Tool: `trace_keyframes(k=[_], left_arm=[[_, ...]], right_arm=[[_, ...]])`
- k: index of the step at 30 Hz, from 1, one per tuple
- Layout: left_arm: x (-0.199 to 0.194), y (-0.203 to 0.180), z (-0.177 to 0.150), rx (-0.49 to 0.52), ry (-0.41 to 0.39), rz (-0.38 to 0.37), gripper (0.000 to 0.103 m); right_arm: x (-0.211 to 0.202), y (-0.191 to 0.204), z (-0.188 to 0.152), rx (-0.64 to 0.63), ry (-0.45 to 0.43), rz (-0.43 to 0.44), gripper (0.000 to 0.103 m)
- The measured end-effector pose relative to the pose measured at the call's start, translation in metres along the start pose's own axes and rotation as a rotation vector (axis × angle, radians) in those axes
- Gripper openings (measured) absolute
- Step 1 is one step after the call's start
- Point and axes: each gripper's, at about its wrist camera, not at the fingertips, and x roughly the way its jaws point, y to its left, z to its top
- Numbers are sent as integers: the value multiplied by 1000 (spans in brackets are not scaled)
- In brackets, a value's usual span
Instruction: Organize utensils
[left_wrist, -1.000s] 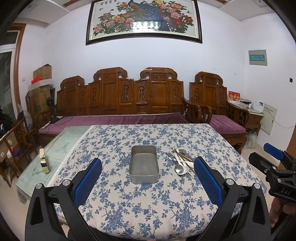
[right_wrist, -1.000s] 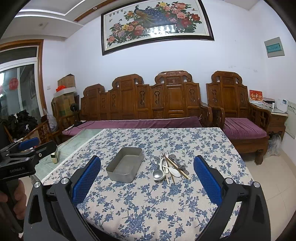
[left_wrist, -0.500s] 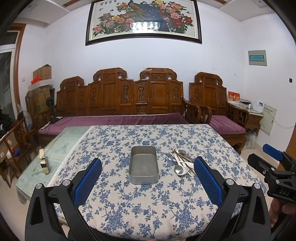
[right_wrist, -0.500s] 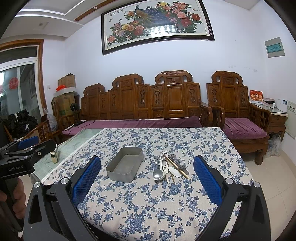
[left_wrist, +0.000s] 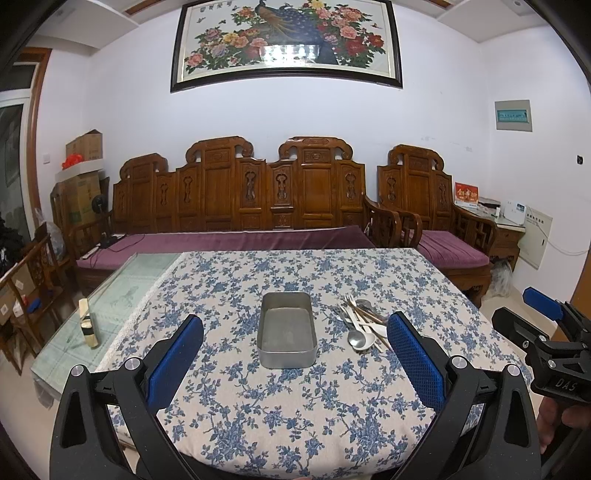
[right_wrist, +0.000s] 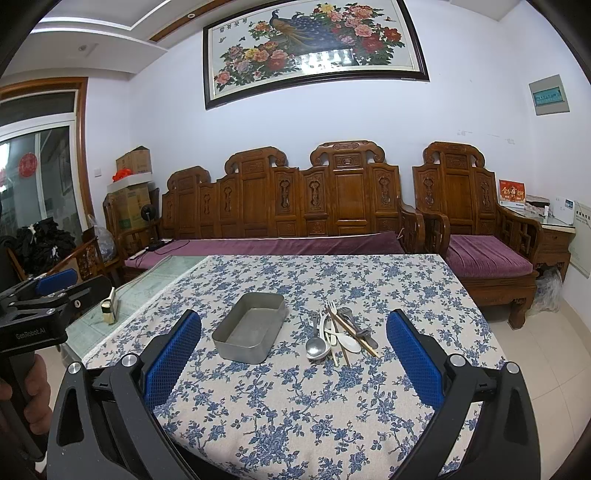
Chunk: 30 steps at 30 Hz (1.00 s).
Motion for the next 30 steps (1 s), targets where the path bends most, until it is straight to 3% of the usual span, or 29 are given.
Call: trace_keyframes(k=[30], left_arm=[[4,1,-4,5,12,-14,97]], right_arm=[[5,1,-8,-1,10,-1,100]])
